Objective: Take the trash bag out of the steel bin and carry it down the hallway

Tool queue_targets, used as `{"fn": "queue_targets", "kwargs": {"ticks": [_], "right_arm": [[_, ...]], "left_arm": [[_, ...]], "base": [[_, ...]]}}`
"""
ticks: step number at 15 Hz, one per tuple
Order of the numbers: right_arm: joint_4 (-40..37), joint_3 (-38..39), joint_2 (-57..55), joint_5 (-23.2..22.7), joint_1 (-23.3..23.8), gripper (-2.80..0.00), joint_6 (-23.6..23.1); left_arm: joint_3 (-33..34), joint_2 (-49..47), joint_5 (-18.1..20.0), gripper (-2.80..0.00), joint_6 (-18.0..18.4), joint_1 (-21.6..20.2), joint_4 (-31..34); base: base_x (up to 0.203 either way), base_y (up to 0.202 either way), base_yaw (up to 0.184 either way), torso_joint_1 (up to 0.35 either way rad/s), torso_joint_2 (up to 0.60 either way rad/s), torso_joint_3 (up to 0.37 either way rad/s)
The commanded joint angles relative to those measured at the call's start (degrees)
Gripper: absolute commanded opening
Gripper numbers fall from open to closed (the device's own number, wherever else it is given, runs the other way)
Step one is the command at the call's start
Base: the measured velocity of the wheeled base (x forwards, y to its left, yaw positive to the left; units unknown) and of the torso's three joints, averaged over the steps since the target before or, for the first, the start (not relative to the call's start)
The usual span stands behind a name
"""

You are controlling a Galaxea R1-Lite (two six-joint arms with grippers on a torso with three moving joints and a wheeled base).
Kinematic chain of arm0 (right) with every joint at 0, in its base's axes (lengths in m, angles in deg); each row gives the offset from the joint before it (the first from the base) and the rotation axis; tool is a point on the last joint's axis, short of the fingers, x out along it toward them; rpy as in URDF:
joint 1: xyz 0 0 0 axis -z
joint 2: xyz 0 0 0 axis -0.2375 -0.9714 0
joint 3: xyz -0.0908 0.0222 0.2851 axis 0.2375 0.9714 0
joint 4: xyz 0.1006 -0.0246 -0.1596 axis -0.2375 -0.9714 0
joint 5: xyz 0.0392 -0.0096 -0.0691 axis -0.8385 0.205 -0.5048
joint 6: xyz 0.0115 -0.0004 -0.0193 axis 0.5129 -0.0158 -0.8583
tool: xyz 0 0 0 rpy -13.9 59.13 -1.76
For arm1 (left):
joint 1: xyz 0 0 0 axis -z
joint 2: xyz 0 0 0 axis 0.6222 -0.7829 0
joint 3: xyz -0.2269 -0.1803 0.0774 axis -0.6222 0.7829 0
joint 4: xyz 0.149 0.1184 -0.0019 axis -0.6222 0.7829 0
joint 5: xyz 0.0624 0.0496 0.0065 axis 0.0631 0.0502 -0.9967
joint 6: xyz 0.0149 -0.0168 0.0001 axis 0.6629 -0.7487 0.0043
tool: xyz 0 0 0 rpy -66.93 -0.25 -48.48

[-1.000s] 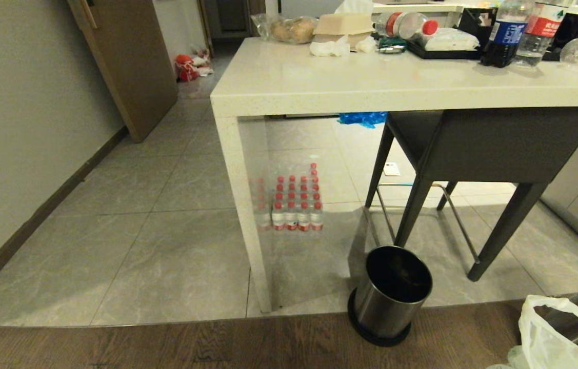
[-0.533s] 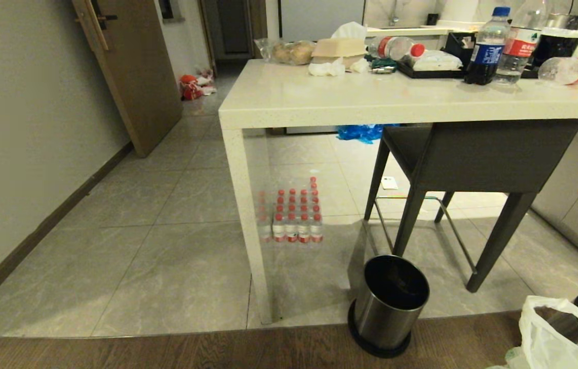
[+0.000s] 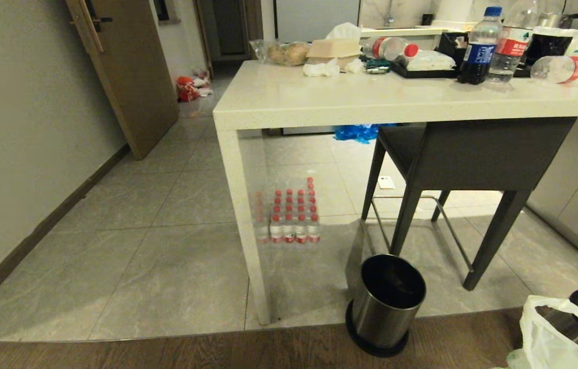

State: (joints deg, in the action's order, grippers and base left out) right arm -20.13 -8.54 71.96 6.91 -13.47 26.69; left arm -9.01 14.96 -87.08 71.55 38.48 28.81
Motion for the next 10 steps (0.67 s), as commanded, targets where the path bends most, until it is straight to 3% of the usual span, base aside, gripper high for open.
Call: {"fn": "queue_targets", "kwargs": {"ticks": [1,10], "right_arm": [[0.04,0.00,-0.11,-0.08,0.08,-2.80,0.01],[0.04,0.00,-0.11,-0.01,0.08,-2.80,0.00]], "left_arm": [[0.11,-0.07,-0.04,-2.80,-0.04,0.00,0.02],[0.11,-0.05,-0.04,-2.80,-0.21,0.00,0.02]], "base": [[0.003,0.109,-0.001,0.005,0.00,0.005],[0.000,0.188,0.010,0.002,0.00,0.002]]}}
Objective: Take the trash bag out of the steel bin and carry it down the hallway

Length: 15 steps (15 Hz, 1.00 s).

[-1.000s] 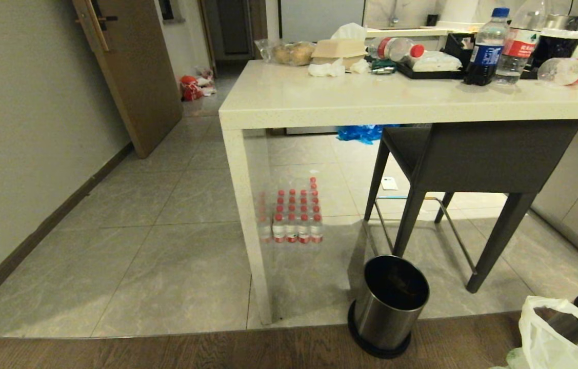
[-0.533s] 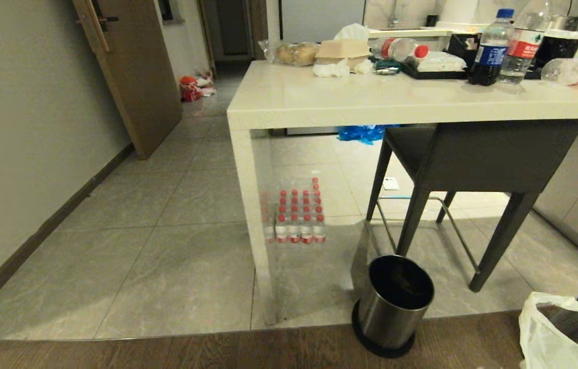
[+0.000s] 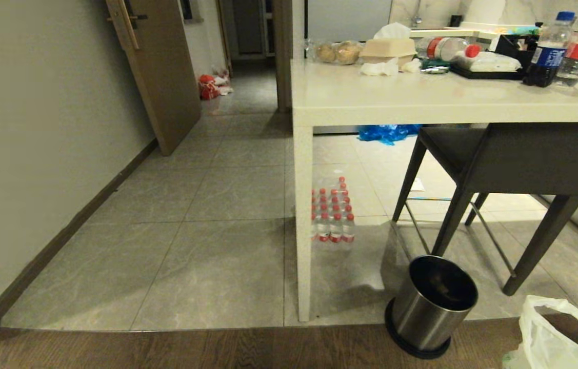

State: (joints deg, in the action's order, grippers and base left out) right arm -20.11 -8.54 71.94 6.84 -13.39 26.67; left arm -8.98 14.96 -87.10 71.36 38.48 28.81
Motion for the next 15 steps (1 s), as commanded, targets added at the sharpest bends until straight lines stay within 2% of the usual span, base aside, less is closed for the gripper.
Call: {"fn": "queue_targets", "kwargs": {"ticks": [1,15], "right_arm": [[0.02,0.00,-0.10,-0.01,0.00,-2.80,0.03],[0.02,0.00,-0.10,-0.03,0.00,-2.80,0.05]], "left_arm": [[0.09,-0.03,-0.02,-2.80,0.01,0.00,0.02],[0.09,0.00,-0.02,-2.80,0.01,0.00,0.02]], "base": [[0.000,0.188,0.010,0.003,0.00,0.005],[0.000,0.191,0.010,0.002,0.00,0.002]]}}
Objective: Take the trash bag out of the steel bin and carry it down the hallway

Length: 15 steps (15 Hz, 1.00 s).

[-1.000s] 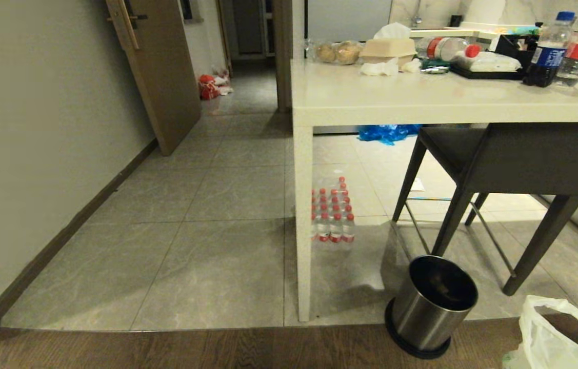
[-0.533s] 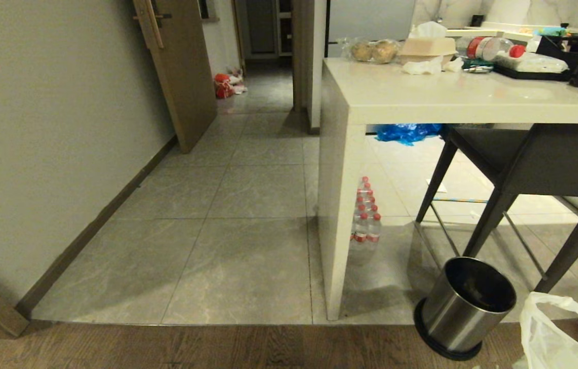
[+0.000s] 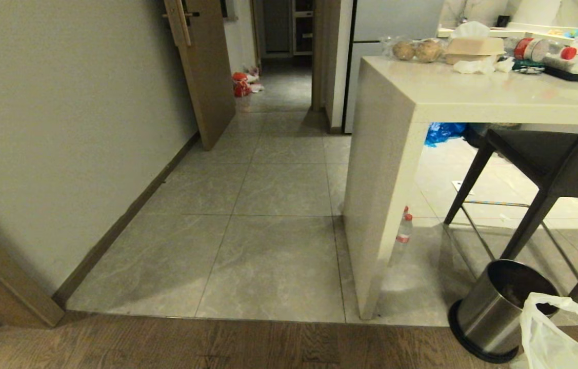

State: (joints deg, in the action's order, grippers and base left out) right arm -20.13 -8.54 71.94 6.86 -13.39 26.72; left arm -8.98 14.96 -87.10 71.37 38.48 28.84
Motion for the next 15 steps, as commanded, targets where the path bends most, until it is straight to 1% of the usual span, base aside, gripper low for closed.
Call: {"fn": "queue_targets", "kwargs": {"ticks": [1,11,15], "right_arm": [[0.04,0.00,-0.10,0.02,0.00,-2.80,-0.02],[0.04,0.00,-0.10,0.05,0.00,-2.80,-0.04],[0.04,0.00,-0.10,0.05,0.00,-2.80,-0.03]], "left_arm": [[0.09,-0.09,-0.02,-2.80,-0.03,0.00,-0.01],[0.09,0.00,-0.02,-2.80,0.36,0.00,-0.01],[0.00,0.00,0.07,-2.80,0.71,0.00,0.16]], "base": [[0.000,0.188,0.011,0.002,0.00,0.002],[0.000,0.184,0.010,0.002,0.00,0.004],[0.000,0.018,0.002,0.002,0.00,0.001]]}}
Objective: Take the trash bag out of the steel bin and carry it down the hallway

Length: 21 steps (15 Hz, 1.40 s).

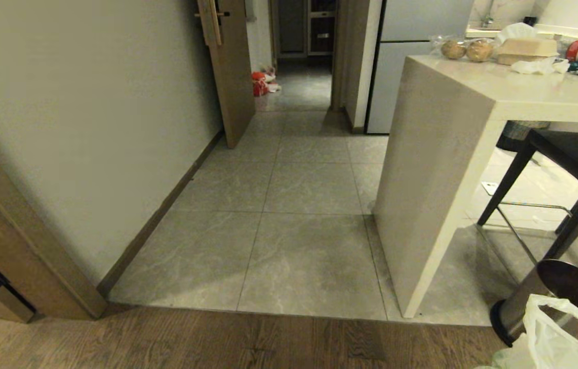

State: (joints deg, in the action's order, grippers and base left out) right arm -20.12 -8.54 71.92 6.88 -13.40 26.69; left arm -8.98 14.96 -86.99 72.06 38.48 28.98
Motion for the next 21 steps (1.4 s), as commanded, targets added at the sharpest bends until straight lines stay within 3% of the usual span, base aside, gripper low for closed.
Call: {"fn": "queue_targets", "kwargs": {"ticks": [1,4,21], "right_arm": [[0.03,0.00,-0.07,-0.06,0.01,-2.80,-0.01],[0.03,0.00,-0.07,0.02,0.01,-2.80,0.07],[0.03,0.00,-0.07,0.02,0.01,-2.80,-0.01]], "left_arm": [[0.00,-0.09,-0.04,-2.80,-0.07,0.00,0.03],[0.09,-0.08,-0.13,-2.80,-0.24,0.00,-0.15],[0.09,-0.09,-0.13,-2.80,-0.42,0.00,-0.15]], "base": [[0.000,0.000,0.000,0.000,0.00,0.000],[0.039,0.000,-0.001,0.001,0.00,0.002],[0.182,0.000,-0.002,0.002,0.00,0.003]]}}
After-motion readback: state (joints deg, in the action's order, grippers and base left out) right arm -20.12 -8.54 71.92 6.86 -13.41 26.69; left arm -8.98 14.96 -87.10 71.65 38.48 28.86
